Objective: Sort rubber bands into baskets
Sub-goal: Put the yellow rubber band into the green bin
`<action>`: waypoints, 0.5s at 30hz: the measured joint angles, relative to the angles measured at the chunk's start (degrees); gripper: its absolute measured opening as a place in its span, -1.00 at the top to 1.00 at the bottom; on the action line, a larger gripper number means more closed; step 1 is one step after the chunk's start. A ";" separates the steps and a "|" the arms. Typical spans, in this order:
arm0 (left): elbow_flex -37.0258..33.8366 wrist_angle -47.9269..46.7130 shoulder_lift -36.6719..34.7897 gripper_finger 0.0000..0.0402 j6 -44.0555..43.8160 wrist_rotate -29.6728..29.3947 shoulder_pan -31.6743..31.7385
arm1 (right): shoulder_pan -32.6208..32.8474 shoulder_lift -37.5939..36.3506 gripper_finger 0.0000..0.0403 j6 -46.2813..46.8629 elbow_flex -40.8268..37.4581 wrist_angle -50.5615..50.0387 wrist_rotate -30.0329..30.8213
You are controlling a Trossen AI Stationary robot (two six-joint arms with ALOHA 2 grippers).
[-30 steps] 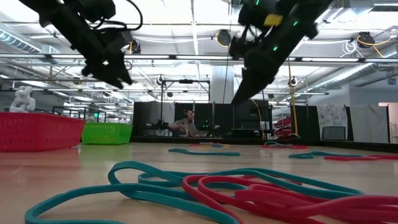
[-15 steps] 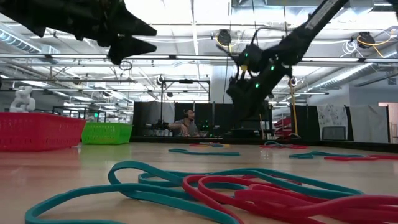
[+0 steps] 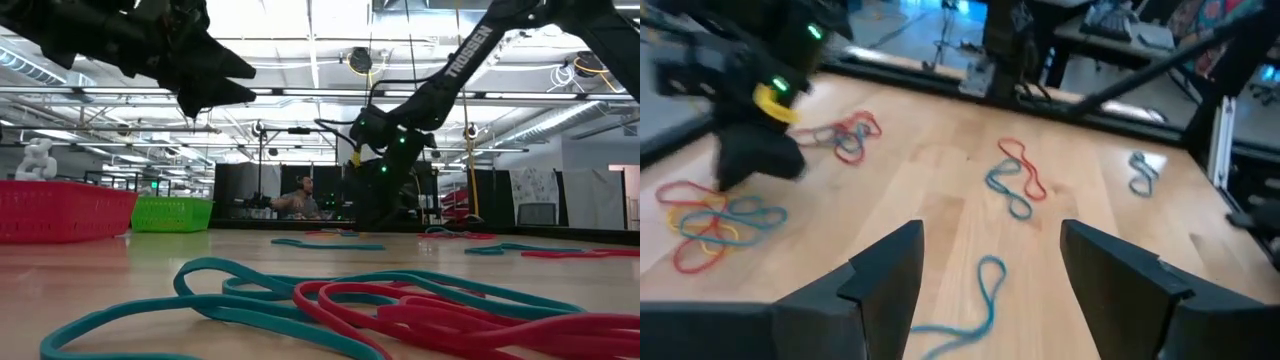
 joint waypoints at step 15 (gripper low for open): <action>0.00 0.22 1.09 -0.21 -1.47 0.04 -2.43 | 0.47 1.05 0.98 -0.94 1.10 -9.83 -4.53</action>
